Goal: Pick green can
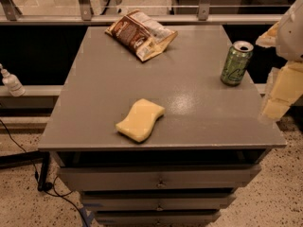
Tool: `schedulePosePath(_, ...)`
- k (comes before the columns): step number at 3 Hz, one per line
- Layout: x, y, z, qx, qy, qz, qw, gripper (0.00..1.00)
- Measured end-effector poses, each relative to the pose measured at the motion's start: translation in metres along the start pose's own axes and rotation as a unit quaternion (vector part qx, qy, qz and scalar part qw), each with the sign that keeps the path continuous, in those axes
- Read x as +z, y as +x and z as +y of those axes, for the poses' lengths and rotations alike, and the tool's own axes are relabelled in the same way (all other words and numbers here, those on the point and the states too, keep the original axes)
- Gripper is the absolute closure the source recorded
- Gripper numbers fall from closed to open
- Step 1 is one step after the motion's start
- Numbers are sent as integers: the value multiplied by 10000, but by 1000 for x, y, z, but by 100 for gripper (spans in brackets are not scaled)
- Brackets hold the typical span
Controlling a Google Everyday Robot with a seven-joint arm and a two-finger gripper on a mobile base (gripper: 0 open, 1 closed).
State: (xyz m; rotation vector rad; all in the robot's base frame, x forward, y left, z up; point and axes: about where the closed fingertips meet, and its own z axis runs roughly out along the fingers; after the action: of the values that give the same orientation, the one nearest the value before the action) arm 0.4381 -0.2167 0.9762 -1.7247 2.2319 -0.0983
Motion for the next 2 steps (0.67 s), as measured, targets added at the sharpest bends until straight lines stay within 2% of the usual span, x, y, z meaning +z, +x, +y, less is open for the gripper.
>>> schedulePosePath(1, 0, 0, 0, 0, 0, 0, 10000, 0)
schedulePosePath(2, 3, 5, -7, 116, 110, -4, 9999, 0)
